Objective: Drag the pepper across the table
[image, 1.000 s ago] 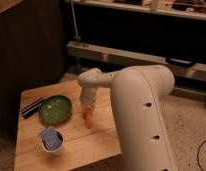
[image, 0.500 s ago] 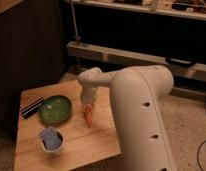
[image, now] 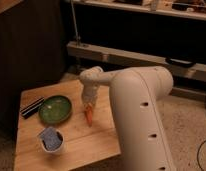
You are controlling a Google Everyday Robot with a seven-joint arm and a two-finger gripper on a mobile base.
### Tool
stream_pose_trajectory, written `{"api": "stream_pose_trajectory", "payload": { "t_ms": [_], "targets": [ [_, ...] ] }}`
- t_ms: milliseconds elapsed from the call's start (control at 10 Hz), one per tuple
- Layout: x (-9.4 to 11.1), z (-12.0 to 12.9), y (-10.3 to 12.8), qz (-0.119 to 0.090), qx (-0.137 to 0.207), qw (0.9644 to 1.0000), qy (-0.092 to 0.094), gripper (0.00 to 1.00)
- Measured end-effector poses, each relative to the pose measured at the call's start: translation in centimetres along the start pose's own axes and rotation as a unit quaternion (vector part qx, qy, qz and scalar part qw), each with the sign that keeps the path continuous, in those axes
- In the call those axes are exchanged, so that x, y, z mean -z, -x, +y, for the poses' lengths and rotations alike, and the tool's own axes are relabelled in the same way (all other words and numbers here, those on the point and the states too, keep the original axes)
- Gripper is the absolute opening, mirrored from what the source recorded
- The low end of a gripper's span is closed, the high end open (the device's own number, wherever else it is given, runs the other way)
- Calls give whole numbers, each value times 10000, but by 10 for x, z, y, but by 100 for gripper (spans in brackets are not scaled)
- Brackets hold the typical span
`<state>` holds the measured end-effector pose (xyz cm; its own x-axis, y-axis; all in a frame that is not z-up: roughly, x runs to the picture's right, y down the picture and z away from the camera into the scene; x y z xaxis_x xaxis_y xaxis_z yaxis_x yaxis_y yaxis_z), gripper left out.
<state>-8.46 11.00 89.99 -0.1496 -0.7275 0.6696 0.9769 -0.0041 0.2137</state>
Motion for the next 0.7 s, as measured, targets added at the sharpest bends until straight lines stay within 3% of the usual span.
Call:
{"api": "stream_pose_trajectory", "payload": {
  "t_ms": [700],
  "targets": [
    [2, 13, -7, -36, -74, 10000, 9, 2]
  ]
}}
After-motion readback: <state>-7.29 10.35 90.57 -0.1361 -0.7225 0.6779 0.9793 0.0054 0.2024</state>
